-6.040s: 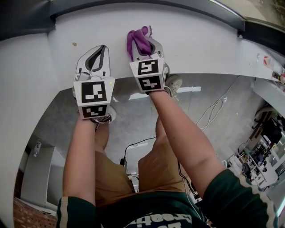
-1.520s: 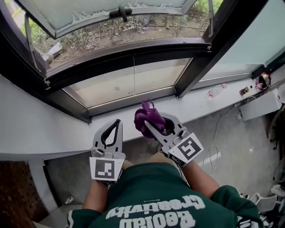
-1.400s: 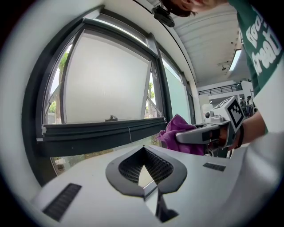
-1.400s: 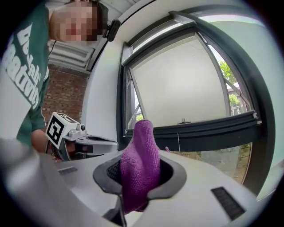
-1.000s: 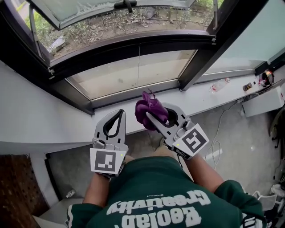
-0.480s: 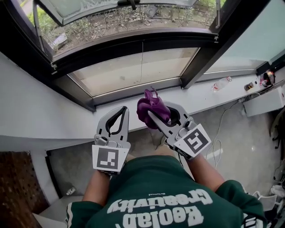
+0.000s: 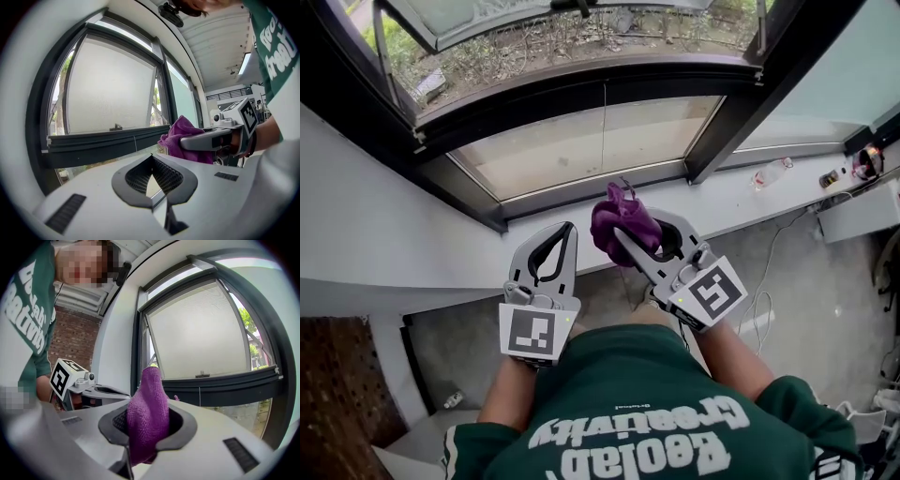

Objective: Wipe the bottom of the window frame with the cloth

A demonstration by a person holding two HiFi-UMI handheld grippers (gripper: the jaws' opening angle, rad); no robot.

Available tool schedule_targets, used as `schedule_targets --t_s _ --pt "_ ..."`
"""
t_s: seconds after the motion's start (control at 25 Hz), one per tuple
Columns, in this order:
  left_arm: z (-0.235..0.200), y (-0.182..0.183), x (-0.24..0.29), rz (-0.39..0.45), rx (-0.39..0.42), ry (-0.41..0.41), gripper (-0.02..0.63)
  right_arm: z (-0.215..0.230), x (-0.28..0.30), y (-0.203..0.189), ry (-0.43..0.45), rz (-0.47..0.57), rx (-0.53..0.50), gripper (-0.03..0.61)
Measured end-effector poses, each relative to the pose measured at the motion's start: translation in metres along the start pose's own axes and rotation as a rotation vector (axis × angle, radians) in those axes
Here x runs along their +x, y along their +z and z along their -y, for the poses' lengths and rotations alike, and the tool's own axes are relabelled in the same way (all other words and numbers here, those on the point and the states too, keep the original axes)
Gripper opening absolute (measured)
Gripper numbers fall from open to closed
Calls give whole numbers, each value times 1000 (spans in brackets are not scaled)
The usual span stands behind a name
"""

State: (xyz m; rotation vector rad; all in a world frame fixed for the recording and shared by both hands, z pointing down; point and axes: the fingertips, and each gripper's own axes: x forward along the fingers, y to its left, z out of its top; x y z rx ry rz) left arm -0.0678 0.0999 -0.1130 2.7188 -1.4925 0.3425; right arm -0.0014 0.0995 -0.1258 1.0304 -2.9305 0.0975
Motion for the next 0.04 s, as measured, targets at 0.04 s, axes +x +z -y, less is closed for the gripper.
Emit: schedule_targets --t_s 0.04 --pt "1 1 0 2 0 -1 9 0 -1 0 -2 0 -1 97"
